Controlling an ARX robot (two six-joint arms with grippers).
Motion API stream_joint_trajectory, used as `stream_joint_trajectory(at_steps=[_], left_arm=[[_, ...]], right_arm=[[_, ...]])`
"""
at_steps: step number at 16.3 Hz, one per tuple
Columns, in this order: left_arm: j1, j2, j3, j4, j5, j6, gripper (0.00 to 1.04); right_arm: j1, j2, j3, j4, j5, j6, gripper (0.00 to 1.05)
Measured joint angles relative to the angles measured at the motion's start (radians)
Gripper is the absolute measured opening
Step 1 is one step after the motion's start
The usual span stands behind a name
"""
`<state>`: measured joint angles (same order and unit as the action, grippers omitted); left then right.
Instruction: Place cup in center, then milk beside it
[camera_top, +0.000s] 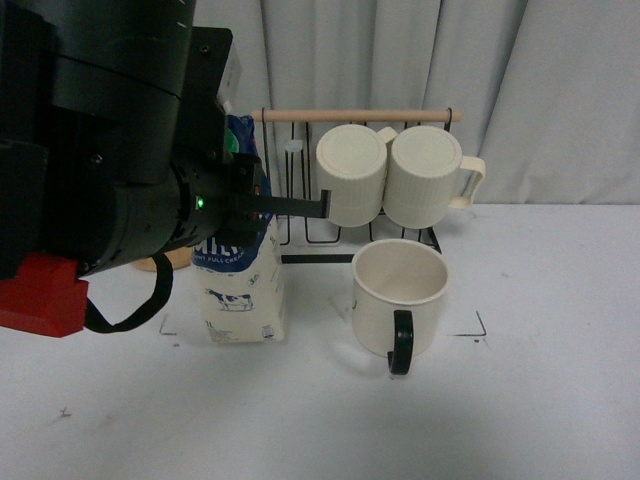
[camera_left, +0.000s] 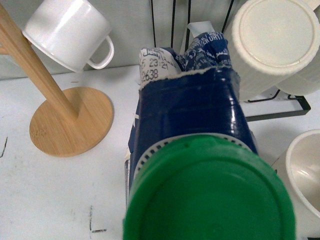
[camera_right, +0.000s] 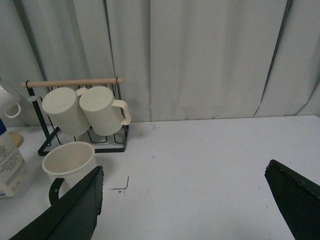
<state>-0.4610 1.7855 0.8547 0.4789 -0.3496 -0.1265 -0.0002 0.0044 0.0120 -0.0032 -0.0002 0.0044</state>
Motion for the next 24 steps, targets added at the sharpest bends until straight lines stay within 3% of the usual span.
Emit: stream_joint_trajectory(at_steps=[17,24], left_arm=[[-0.095,0.088,0.055,0.0,-0.011,-0.032,0.08],[-0.099,-0.031,0.032,-0.076,0.042,-0.123,0.83]], right_arm=[[0.0,0.0,0.0,0.0,0.0,0.0,0.98],[0.0,0.0,0.0,0.0,0.0,0.0,0.98]])
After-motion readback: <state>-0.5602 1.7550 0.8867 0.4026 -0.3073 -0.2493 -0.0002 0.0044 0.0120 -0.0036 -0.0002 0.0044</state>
